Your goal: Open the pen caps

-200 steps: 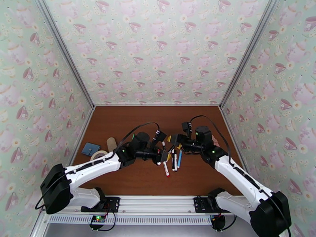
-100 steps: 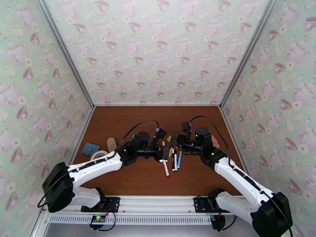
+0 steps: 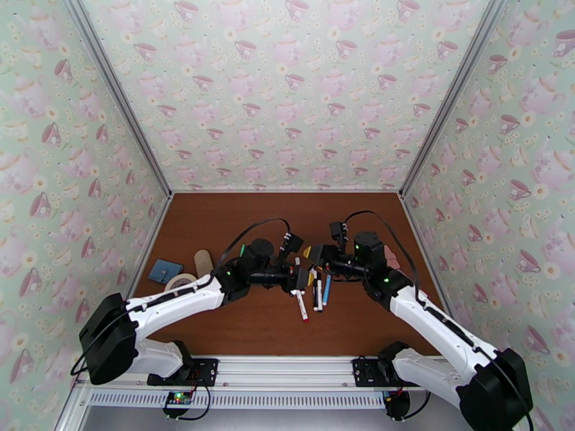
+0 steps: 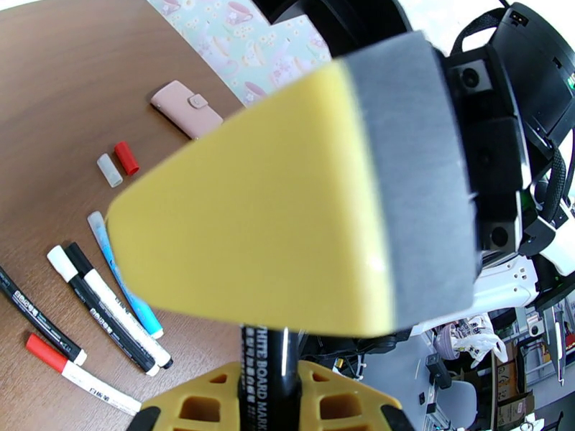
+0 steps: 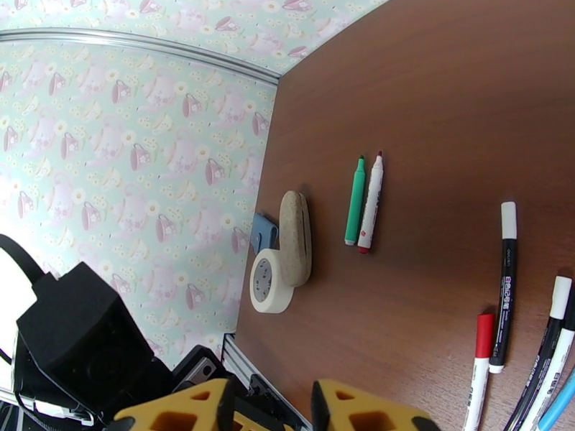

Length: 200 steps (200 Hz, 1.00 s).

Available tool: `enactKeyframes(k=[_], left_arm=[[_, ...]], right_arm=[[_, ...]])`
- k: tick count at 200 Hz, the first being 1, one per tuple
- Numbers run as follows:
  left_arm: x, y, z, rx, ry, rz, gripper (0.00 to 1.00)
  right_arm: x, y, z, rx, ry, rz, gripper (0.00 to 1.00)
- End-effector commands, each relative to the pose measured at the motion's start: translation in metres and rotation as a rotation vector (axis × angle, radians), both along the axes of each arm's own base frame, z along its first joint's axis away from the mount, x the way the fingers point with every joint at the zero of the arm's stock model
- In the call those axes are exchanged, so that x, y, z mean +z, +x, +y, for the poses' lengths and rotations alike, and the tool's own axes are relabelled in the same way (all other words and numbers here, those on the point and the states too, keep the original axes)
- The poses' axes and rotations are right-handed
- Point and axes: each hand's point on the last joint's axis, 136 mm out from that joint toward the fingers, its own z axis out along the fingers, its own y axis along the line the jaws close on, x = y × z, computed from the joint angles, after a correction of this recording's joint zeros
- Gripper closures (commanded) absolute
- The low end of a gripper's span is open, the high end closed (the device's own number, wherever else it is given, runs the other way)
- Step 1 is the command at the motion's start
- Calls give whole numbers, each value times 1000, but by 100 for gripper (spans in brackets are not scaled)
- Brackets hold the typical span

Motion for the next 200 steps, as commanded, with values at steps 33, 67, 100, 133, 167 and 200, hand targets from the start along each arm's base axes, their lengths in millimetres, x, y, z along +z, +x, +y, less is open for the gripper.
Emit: enactKeyframes(k=[33,67,100,133,167,200], left_arm=[[-1,7,0,28,6,-2,99],[-7,7,3,29,32,-4,99],[-26,7,13,71,148,-39,99],[-46,11,34,204,388,-174,100],[-51,3,37,194,420,-179,100],[-31,-12,27,64,146,-14,100]], right_arm=[[2,1,6,9,11,-11,80],[5,3,5,-1,7,-19,93],[10,8,2,-25,-15,-28,100],[4,18,-9,-114,-81,1,100],[12,24,-10,-134,-88,-17,100],[37,21,-1,-57,-59,-132,100]])
